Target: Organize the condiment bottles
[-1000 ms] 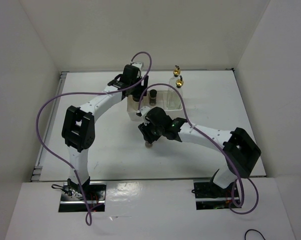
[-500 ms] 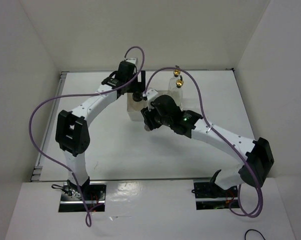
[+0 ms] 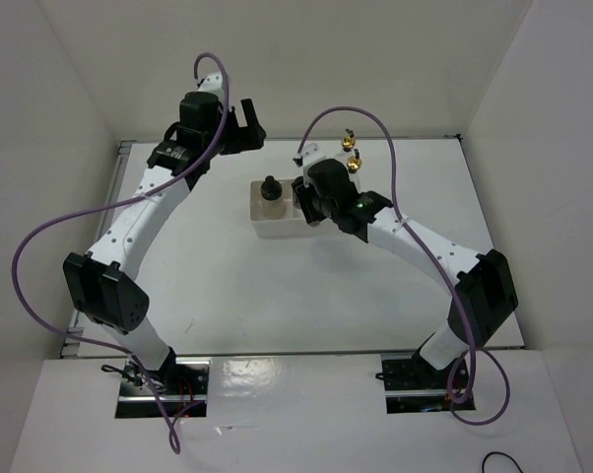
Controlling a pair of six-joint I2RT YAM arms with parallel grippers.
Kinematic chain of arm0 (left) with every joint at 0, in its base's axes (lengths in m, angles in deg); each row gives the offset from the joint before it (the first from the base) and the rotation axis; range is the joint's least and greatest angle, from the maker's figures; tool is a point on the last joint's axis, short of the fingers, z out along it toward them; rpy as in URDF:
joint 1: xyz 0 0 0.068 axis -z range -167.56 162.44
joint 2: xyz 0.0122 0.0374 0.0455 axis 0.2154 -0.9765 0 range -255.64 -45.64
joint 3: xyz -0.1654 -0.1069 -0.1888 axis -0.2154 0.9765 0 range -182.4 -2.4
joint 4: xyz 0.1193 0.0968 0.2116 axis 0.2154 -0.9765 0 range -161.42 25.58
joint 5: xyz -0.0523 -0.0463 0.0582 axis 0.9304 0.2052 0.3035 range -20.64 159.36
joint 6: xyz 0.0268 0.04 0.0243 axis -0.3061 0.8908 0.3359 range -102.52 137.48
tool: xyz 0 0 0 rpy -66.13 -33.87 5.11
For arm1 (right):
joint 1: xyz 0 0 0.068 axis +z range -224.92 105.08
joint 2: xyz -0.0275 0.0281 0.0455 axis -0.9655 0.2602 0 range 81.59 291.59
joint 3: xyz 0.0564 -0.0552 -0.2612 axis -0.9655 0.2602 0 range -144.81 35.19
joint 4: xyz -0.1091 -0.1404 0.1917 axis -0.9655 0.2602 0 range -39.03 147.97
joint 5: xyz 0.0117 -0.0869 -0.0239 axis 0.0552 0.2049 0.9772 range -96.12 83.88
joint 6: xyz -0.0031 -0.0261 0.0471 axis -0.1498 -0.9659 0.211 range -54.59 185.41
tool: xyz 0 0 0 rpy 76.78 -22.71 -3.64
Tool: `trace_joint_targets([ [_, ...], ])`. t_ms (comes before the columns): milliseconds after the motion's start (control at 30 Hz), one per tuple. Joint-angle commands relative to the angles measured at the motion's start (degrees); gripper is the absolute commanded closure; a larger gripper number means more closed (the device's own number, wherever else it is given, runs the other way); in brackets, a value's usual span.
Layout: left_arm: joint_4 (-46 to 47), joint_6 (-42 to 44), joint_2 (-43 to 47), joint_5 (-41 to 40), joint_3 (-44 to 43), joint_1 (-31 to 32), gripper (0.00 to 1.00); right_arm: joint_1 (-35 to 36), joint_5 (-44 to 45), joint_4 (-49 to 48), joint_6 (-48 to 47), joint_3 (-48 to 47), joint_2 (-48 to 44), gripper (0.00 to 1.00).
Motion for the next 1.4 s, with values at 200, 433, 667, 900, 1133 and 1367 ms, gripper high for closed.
trace_joint_targets([
  [200, 2.2, -0.7, 6.2, 4.0, 7.1, -1.9, 0.0, -1.2, 2.5, -6.2, 0.6, -10.2, 6.5, 0.86],
  [433, 2.2, -1.2, 8.8, 5.1, 11.8, -4.6, 0.0, -1.2, 3.1, -8.3, 1.2, -10.2, 11.4, 0.86],
  [667, 2.7, -1.2, 12.6, 6.2, 16.0, -7.7, 0.0, -1.8, 3.7, -9.4, 1.7, -9.7, 14.3, 0.86],
  [900, 2.7, -0.7, 15.0, 6.8, 19.4, -10.0, 0.0, -1.8, 4.3, -9.9, 2.7, -10.3, 18.2, 0.86],
  [1133, 2.2, 0.4, 17.3, 5.5, 22.9, -11.0, 0.0, -1.8, 7.0, -11.8, 4.0, -8.7, 19.3, 0.85],
  [1367, 2.2, 1.0, 18.5, 5.5, 24.5, -11.0, 0.0, -2.3, 7.5, -12.3, 5.1, -8.2, 19.8, 0.79],
])
